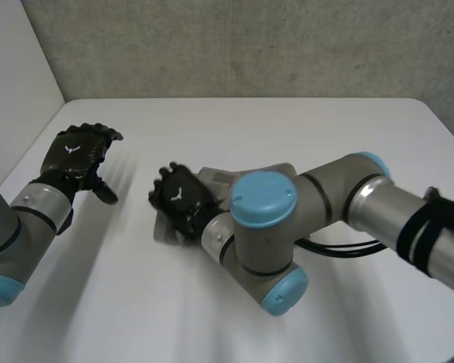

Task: Fold the towel.

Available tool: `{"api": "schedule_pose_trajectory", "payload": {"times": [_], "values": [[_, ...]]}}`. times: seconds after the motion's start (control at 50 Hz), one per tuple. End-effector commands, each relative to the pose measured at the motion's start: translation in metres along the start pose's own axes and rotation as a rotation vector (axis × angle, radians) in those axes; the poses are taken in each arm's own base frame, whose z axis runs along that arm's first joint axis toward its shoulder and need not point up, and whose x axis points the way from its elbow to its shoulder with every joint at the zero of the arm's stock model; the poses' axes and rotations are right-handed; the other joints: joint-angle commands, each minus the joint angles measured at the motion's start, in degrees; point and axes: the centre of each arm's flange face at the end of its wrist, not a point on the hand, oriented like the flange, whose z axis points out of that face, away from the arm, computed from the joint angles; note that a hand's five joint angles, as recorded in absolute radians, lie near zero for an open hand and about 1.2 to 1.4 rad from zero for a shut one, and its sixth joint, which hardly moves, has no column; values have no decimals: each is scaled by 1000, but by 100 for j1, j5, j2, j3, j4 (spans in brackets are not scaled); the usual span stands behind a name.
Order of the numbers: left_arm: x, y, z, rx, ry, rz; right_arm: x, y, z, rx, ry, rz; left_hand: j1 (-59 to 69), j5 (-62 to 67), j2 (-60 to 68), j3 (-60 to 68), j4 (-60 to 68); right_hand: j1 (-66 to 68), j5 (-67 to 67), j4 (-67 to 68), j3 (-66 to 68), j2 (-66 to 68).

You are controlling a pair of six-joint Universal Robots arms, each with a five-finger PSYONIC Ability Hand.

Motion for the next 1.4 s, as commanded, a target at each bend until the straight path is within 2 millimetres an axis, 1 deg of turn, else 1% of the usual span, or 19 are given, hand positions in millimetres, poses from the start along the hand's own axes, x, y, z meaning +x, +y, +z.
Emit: {"api": "schedule_pose_trajectory", "payload": {"times": [0.02,0.04,0.1,0.16,0.18,0.2,0.22,0.24,0.34,0.4,0.44,0.54,0.88,0.92,0.98,1.06,1.08,1.18,1.4], "values": [[3,0,-1,-1,7,-1,55,-25,-29,41,154,24,-547,-118,-309,-331,-376,-1719,-1460,-435,-302,-1736],[4,0,-1,2,11,0,71,-26,-39,43,192,48,-547,-118,-309,-331,-376,-1719,-1460,-435,-302,-1736],[7,-1,-2,4,19,0,93,-22,-61,13,243,110,-580,-152,-343,-331,-376,-1719,-1460,-435,-302,-1736],[23,-5,-4,13,65,2,100,-16,-71,-13,259,145,-581,-152,-343,-331,-376,-1719,-1460,-435,-302,-1736],[36,-8,-7,18,103,5,108,-5,-84,-56,280,182,-581,-152,-343,-331,-376,-1719,-1460,-435,-302,-1736],[36,-8,-8,18,103,5,108,-5,-84,-56,280,183,-581,-152,-343,-331,-376,-1719,-1460,-435,-302,-1736],[49,-10,-11,28,140,10,112,9,-97,-107,292,221,-581,-152,-343,-331,-376,-1719,-1460,-435,-302,-1736],[50,-10,-11,29,140,10,115,19,-107,-145,302,243,-581,-152,-343,-331,-376,-1719,-1460,-435,-302,-1736],[95,-17,-23,55,268,16,110,49,-128,-250,306,291,-581,-152,-343,-331,-376,-1719,-1460,-435,-302,-1736],[107,-16,-26,53,301,10,106,63,-136,-301,302,315,-564,-135,-326,-331,-376,-1719,-1460,-435,-302,-1736],[132,-8,-29,38,370,4,103,68,-140,-320,299,326,-480,-51,-243,-331,-376,-1719,-1460,-435,-302,-1736],[147,3,-28,6,411,7,95,78,-146,-341,283,365,-429,-1,-192,-331,-376,-1719,-1460,-435,-302,-1736],[145,23,3,-28,337,16,91,93,-136,-292,303,460,-311,117,-74,-331,-376,-1719,-1460,-435,-302,-1736],[140,23,9,-27,284,21,89,97,-135,-298,302,463,-311,117,-74,-331,-376,-1719,-1460,-435,-302,-1736],[108,29,26,-42,124,84,88,97,-135,-299,298,464,-328,100,-91,-331,-376,-1719,-1460,-435,-302,-1736],[90,33,32,-59,59,128,86,97,-135,-301,293,461,-345,84,-107,-331,-376,-1719,-1460,-435,-302,-1736],[76,35,35,-72,24,142,85,96,-135,-300,290,458,-328,100,-91,-331,-376,-1719,-1460,-435,-302,-1736],[55,37,33,-98,-26,136,84,96,-134,-298,286,450,-345,84,-107,-331,-376,-1374,-1115,-435,-302,-1391],[66,25,13,-69,3,102,84,100,-130,-252,308,428,-412,17,-175,-331,-376,-382,-123,-435,-302,-398]]}}
